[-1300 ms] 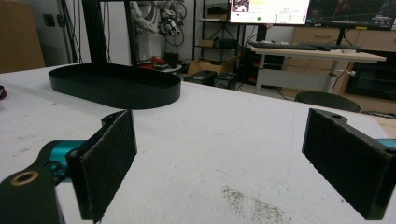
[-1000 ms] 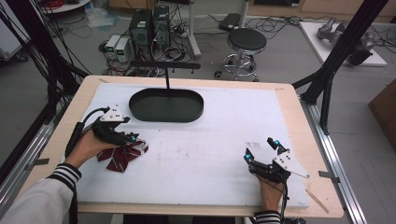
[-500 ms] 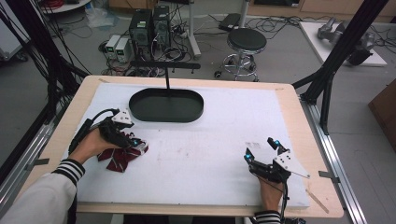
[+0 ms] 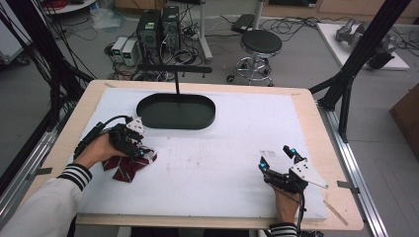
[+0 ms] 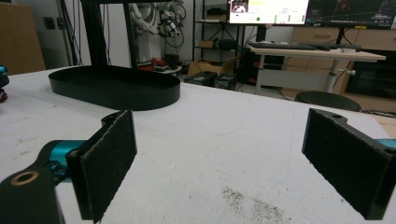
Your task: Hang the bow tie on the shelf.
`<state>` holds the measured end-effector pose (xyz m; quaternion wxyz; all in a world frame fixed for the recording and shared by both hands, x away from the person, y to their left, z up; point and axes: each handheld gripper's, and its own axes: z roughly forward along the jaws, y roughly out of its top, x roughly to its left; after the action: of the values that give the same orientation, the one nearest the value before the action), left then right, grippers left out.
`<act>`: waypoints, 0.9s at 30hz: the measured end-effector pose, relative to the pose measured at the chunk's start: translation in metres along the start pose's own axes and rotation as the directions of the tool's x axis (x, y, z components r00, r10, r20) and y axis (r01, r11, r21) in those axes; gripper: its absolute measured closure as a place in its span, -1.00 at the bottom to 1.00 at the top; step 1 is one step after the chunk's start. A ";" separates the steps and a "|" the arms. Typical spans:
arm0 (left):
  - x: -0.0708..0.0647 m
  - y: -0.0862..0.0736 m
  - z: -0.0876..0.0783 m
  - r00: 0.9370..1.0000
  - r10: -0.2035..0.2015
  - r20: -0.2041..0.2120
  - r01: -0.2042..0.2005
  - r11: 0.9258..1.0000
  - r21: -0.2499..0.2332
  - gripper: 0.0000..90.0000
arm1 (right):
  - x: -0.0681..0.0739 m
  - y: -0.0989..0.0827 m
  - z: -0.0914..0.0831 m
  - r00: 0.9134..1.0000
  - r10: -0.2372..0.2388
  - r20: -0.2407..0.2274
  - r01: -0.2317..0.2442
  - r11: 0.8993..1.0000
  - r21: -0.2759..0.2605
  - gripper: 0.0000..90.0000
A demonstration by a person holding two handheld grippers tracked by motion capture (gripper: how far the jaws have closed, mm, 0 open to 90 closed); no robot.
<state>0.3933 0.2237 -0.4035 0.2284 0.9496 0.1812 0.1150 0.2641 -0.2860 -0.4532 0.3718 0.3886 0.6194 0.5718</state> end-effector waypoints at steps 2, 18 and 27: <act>0.000 0.000 0.002 1.000 -0.003 -0.007 0.003 1.000 0.007 0.03 | 0.000 0.000 0.000 1.000 0.001 -0.002 -0.001 1.000 0.001 -0.80; 0.000 0.003 0.005 1.000 -0.015 -0.015 0.016 0.997 0.076 0.47 | -0.002 -0.001 -0.002 1.000 0.023 0.000 -0.023 1.000 -0.013 -0.80; -0.002 0.008 0.009 1.000 -0.006 -0.015 0.008 0.990 0.142 0.87 | -0.003 -0.001 -0.002 1.000 0.025 0.004 -0.025 0.999 -0.020 -0.80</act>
<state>0.3963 0.2130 -0.4080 0.1591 0.9620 0.1938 0.1079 0.2635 -0.2891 -0.4537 0.3697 0.3940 0.6081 0.5817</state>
